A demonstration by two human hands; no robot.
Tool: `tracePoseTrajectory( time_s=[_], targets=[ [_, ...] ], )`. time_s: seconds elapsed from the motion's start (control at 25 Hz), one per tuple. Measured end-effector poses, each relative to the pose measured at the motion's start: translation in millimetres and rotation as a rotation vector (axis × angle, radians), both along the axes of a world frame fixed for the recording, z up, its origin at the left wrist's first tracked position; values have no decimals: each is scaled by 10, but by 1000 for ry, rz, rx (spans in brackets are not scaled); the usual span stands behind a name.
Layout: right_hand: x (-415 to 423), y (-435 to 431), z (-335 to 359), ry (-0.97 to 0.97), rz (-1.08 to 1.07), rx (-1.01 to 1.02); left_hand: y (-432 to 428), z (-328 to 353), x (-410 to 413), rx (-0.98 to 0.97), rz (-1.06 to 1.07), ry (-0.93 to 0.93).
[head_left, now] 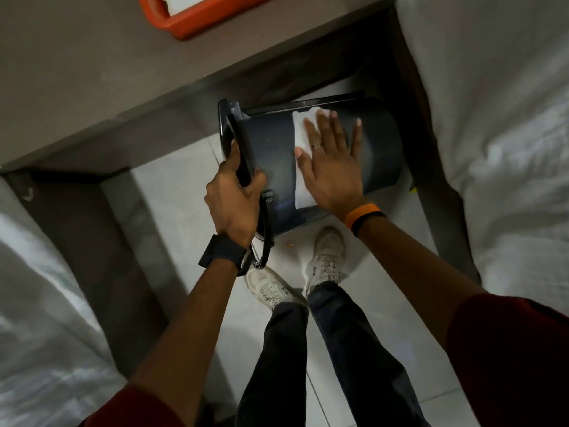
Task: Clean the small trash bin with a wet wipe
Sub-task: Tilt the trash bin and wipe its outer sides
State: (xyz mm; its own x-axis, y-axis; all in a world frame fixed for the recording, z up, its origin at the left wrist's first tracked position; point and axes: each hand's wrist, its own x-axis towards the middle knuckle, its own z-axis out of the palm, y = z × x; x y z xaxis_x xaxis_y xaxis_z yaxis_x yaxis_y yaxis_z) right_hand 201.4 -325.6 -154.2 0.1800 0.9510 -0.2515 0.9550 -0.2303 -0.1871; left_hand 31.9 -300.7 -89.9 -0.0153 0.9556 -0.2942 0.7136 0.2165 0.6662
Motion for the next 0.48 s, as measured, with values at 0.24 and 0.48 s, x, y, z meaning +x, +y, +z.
tracePoseTrajectory(
  time_s=[0.24, 0.48],
  targets=[
    [-147, 163, 66, 18, 341, 0, -85, 31, -51, -4, -44, 44],
    [496, 44, -184, -59, -243, -295, -204, 59, -137, -49, -48, 34]
  ],
)
